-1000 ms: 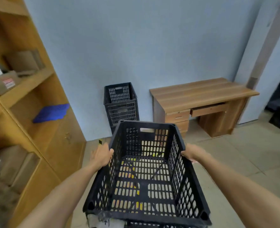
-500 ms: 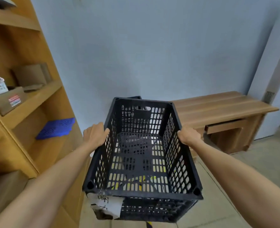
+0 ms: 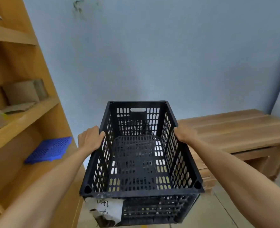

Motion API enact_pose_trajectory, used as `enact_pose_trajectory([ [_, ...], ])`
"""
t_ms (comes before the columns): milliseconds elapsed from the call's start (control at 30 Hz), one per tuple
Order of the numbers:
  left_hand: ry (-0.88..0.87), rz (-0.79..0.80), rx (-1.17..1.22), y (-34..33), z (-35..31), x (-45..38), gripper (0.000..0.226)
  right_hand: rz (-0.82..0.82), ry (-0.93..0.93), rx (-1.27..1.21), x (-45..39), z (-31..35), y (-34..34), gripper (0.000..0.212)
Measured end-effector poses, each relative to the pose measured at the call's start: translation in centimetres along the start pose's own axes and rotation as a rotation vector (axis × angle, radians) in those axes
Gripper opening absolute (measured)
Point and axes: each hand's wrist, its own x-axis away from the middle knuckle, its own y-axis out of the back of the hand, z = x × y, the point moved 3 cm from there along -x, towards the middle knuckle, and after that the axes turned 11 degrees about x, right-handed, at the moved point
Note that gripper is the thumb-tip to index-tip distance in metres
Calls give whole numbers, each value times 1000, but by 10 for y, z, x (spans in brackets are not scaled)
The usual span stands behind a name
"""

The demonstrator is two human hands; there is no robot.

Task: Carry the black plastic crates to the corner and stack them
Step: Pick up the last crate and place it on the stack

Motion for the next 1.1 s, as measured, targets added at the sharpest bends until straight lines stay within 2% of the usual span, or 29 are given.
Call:
enact_pose_trajectory([
  [133, 27, 7, 8, -19, -1, -47, 30, 7, -3, -61, -61, 14, -10, 40],
  [367, 21, 36, -21, -59, 13, -146, 32, 20, -4, -67, -156, 49, -35, 33],
  [767, 44, 128, 11, -146, 79, -323, 30, 29, -57, -97, -318, 148, -103, 25],
  [867, 60, 156, 31, -167, 87, -353, 31, 43, -61, -117, -351, 161, -111, 31],
  [1100, 81, 160, 39, -194, 81, -421, 32, 46, -76, -124, -423, 172, -123, 27],
])
